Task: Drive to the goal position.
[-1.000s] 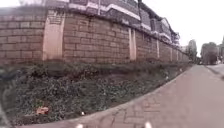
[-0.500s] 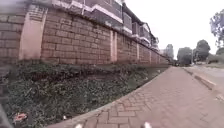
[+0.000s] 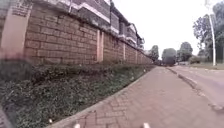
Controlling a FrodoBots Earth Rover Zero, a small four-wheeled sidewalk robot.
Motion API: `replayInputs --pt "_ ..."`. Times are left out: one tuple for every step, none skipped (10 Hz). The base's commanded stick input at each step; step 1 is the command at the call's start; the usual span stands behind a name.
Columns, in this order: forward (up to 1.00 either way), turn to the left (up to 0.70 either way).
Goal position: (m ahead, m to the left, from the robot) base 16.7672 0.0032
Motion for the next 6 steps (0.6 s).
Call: replayInputs --pt "0.0 -0.5" --pt "0.0 -0.5" --pt "0.0 -0.5" --pt "0.0 -0.5" --pt "0.0 -0.5" --pt "0.0 -0.5"
